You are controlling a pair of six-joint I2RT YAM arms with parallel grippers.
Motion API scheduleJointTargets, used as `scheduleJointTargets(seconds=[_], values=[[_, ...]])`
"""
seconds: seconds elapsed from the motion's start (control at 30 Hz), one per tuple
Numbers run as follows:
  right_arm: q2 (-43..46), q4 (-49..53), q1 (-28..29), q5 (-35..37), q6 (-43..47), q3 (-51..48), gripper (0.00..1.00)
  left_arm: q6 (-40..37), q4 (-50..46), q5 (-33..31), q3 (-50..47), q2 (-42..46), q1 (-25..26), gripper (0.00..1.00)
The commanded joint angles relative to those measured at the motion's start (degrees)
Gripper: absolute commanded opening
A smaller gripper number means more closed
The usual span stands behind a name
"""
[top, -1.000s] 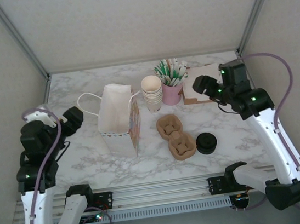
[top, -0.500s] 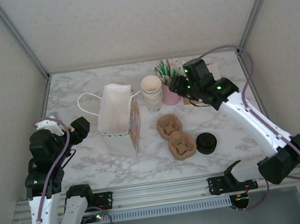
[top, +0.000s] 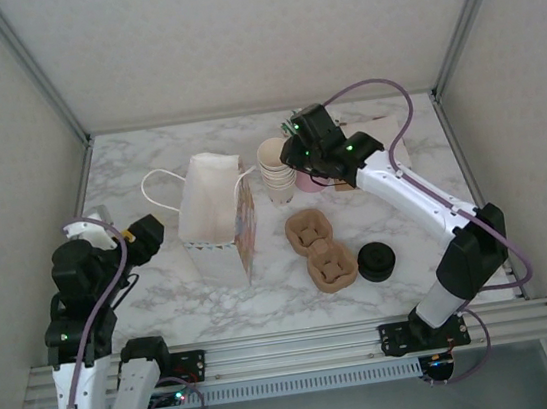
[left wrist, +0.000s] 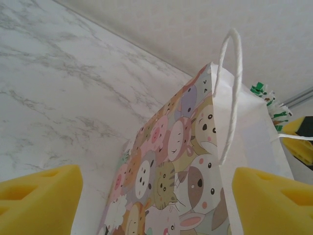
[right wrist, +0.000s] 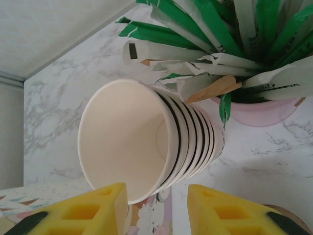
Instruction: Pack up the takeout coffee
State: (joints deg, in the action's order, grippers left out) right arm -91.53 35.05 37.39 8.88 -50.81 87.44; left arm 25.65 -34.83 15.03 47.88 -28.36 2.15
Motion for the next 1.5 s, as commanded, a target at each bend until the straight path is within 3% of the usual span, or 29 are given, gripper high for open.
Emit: scheduleJointTargets(seconds=[0.0,0.23,0.7,1.47], values=[[-0.5,-1.1,0.2,3.1,-1.9,1.0,0.36,-0.4,1.5,1.8,0.5,0.8,0.1,0.8],[-2.0,-1.2,0.3,4.0,-2.8,1.0,0.31,-0.2,1.5,2.1,0.4,0.8,0.1,0.79],[-4.9,-2.9,0.6,4.0,-2.5,1.4,0.3,0.0,1.6,2.0,0.2,0.6,0.1,0.8],[-7.0,-0.2,0.7,5.3,-2.8,4.3,0.13,0.3,1.9,2.3,-0.1,0.9,0.1,0.79]])
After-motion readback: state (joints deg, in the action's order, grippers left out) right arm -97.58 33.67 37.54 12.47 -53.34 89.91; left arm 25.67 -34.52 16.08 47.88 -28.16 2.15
